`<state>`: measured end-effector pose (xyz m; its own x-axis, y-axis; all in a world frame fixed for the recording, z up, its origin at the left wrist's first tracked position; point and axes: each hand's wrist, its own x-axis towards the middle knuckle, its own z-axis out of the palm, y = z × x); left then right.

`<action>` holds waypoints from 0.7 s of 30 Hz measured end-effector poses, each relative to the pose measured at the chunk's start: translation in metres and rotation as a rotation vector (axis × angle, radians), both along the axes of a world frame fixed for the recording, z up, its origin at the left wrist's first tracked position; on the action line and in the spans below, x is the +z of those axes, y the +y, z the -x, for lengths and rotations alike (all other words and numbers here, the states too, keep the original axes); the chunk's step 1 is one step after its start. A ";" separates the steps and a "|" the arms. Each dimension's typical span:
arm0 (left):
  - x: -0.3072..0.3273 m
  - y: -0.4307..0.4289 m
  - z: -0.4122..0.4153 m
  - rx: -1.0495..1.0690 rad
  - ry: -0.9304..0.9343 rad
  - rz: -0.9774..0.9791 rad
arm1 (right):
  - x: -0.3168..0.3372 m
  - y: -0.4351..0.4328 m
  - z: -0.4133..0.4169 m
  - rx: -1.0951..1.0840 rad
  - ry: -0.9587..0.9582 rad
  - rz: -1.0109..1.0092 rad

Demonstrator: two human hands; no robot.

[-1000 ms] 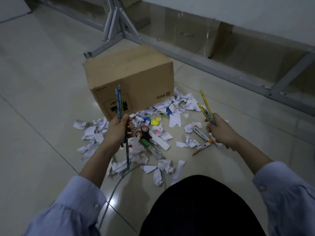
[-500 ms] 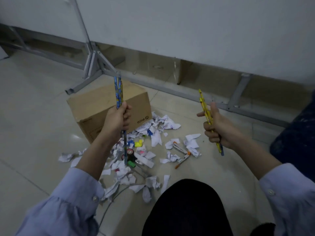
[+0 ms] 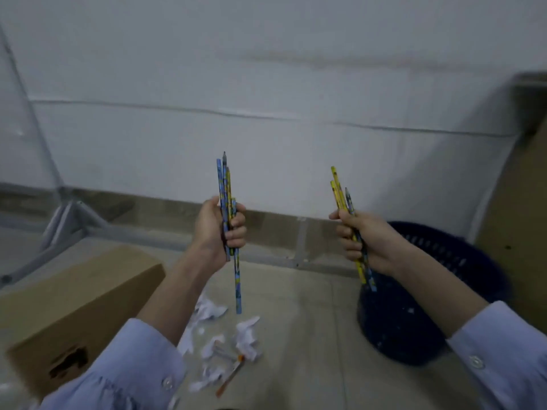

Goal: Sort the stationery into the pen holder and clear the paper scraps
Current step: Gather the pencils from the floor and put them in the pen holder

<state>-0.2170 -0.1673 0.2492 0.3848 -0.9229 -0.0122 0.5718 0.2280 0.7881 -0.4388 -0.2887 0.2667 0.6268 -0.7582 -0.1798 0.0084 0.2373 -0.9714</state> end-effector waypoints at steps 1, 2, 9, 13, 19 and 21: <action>0.016 -0.013 0.013 -0.026 -0.023 0.020 | 0.021 -0.005 0.015 -0.031 -0.017 0.004; 0.032 -0.026 0.025 -0.047 -0.054 0.042 | 0.044 -0.009 0.030 -0.063 -0.037 0.014; 0.127 -0.099 0.116 -0.136 -0.273 0.216 | 0.181 -0.020 0.128 -0.323 -0.140 0.211; 0.179 -0.137 0.177 -0.213 -0.327 0.322 | 0.240 -0.024 0.187 -0.507 -0.156 0.360; 0.235 -0.180 0.252 -0.301 -0.275 0.460 | 0.313 -0.032 0.260 -0.822 -0.153 0.585; 0.245 -0.186 0.267 -0.340 -0.270 0.477 | 0.337 -0.033 0.278 -0.924 -0.195 0.636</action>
<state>-0.4835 -0.3531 0.4937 0.0024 -0.8740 0.4858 0.4694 0.4300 0.7712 -0.7167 -0.3213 0.6033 -0.2443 -0.8634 0.4413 0.0884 -0.4731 -0.8766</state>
